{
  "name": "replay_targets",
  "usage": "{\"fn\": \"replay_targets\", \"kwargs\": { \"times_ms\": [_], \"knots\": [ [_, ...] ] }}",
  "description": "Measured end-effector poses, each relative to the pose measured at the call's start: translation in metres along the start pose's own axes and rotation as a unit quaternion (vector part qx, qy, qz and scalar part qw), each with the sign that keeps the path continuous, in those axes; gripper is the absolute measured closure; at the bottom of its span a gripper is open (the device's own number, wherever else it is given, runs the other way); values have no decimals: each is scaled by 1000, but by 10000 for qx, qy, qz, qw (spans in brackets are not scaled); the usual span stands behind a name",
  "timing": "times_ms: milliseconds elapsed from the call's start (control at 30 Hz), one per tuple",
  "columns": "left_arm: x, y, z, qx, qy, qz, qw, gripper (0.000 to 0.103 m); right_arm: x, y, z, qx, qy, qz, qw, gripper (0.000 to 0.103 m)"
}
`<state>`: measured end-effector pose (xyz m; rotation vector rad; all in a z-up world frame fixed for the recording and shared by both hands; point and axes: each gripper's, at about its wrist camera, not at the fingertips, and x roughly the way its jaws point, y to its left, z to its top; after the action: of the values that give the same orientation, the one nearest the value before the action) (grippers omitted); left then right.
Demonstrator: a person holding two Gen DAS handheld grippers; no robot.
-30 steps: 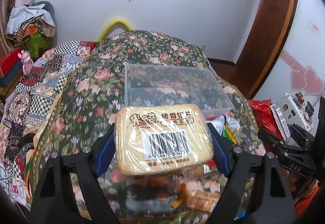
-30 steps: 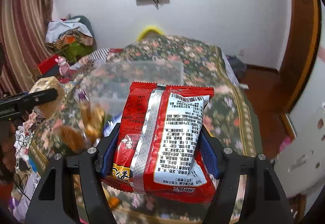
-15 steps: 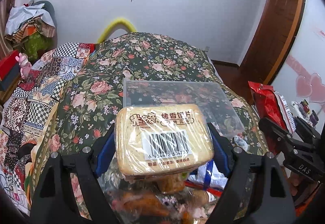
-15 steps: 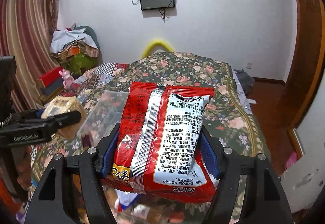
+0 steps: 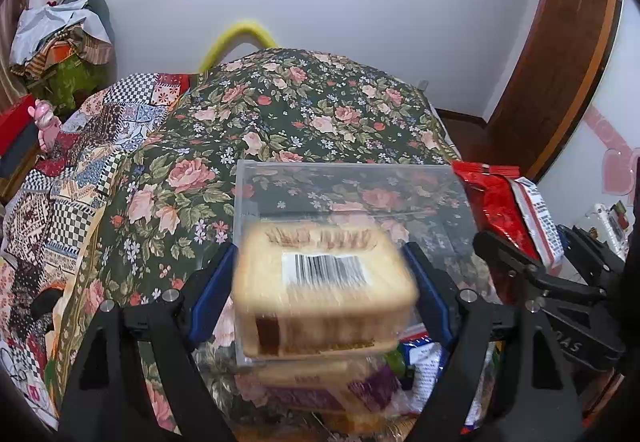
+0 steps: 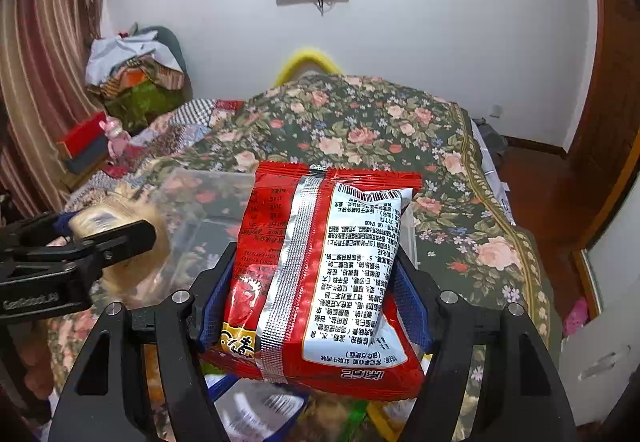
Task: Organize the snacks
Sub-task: 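Lower the red bag into the clear box with the right gripper while the left drops the cracker box in, then grasp the green pea snack bag with the left gripper while the right grasps a wafer pack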
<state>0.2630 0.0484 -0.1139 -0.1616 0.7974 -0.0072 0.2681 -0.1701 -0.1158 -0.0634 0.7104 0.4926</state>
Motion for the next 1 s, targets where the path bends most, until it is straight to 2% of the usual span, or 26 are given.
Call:
{"fn": "replay_targets", "kwargs": {
  "times_ms": [200,500,633,800,1000],
  "knots": [
    [7,-6,4,208,-18,69,9998,21,21,0,0,-27,298,0,9996,35],
    [-2,-2,2,167,-8,8,9999,21,26,10,-4,-260,503,-32,9984,33],
    [-19,-2,-1,262,-117,-38,9996,20,11,14,-3,-280,383,-30,9989,22],
    [-47,3,-10,340,-218,-71,9992,18,-20,20,-4,-339,142,8,9993,21],
    [-79,12,-36,400,-164,-29,9991,9,-62,25,-17,-392,-80,140,9991,20]
  ]
}}
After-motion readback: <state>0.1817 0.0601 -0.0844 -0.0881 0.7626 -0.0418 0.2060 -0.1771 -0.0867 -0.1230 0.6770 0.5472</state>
